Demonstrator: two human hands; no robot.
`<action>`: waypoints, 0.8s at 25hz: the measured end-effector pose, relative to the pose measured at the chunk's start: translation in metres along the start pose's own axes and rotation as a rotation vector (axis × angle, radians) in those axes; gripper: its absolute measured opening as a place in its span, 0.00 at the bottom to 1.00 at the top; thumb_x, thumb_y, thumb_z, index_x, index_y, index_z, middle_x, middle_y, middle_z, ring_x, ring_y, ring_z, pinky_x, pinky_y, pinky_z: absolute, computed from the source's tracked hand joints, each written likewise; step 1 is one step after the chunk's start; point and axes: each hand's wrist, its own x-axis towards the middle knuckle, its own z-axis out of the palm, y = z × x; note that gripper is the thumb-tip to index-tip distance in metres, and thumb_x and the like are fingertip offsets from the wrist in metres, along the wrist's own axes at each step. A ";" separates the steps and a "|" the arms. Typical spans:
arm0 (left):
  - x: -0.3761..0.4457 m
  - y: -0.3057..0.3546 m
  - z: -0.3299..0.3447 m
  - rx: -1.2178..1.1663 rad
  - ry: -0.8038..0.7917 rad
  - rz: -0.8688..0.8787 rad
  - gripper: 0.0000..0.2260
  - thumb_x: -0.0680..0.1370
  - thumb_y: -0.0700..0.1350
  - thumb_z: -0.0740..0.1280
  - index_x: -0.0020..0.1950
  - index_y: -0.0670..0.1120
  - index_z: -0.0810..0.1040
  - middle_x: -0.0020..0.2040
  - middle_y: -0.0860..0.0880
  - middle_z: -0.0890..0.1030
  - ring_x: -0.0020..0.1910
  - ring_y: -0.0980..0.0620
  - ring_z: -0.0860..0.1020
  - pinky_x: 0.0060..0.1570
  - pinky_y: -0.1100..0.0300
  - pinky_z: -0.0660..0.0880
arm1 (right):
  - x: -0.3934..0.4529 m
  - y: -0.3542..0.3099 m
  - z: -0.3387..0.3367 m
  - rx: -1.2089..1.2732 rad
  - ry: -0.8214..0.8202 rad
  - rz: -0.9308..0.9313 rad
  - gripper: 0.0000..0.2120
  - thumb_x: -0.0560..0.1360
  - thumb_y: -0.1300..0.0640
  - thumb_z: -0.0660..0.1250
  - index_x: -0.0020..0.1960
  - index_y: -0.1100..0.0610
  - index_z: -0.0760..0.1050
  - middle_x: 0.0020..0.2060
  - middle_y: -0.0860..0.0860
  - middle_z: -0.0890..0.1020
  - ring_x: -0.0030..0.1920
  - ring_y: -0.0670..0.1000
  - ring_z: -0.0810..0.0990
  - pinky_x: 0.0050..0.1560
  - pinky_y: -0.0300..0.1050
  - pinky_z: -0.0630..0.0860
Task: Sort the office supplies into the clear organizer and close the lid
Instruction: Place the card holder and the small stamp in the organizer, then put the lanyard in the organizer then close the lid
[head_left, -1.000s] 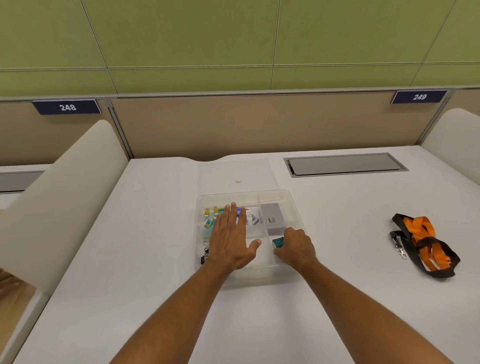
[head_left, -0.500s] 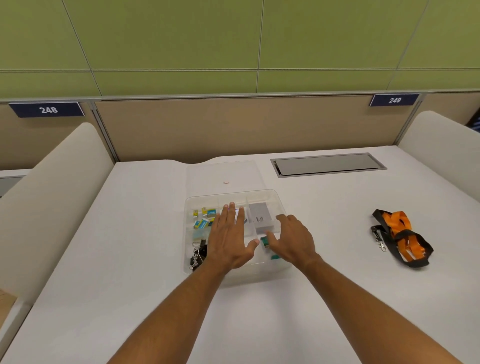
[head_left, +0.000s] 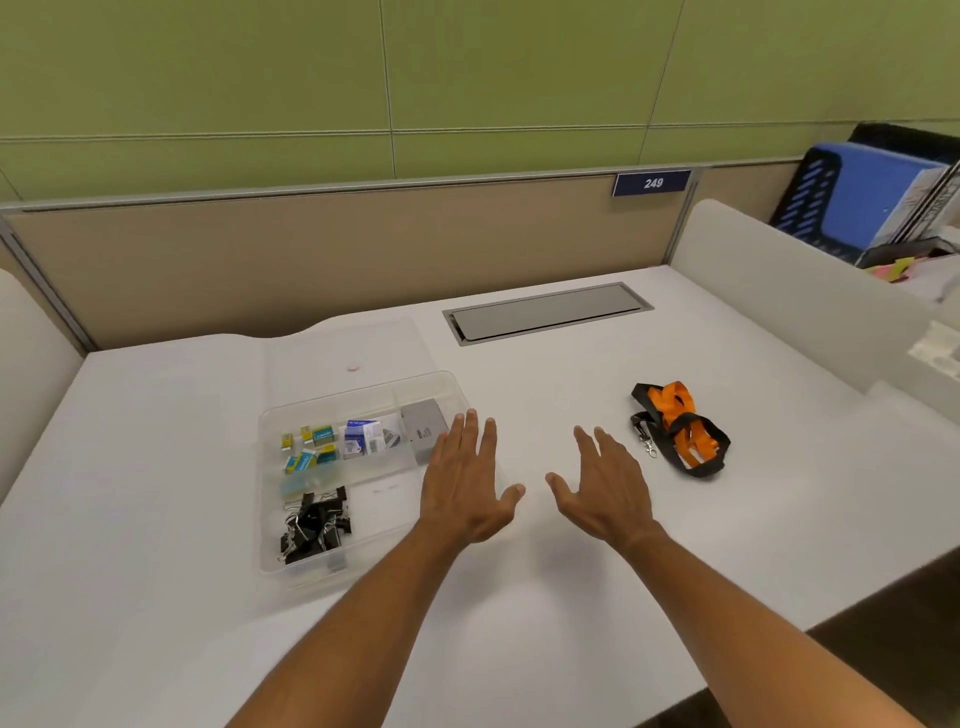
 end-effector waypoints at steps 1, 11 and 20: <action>0.004 0.008 0.004 0.006 -0.001 0.009 0.40 0.75 0.66 0.55 0.78 0.48 0.41 0.79 0.44 0.39 0.77 0.46 0.38 0.74 0.50 0.37 | 0.002 0.011 -0.002 -0.005 -0.011 0.020 0.38 0.74 0.36 0.59 0.77 0.53 0.54 0.76 0.58 0.59 0.76 0.57 0.57 0.74 0.53 0.57; 0.056 0.098 0.058 0.058 -0.048 -0.016 0.40 0.75 0.67 0.54 0.78 0.48 0.41 0.79 0.44 0.40 0.77 0.45 0.38 0.71 0.52 0.34 | 0.049 0.121 -0.012 -0.070 -0.059 0.043 0.34 0.75 0.40 0.62 0.73 0.59 0.63 0.69 0.56 0.72 0.69 0.56 0.70 0.67 0.49 0.69; 0.081 0.121 0.076 0.076 -0.050 -0.109 0.40 0.74 0.66 0.54 0.78 0.48 0.41 0.79 0.44 0.41 0.77 0.46 0.39 0.72 0.53 0.36 | 0.112 0.147 -0.015 -0.278 -0.016 -0.002 0.24 0.74 0.36 0.62 0.56 0.55 0.75 0.55 0.53 0.79 0.59 0.55 0.74 0.56 0.49 0.71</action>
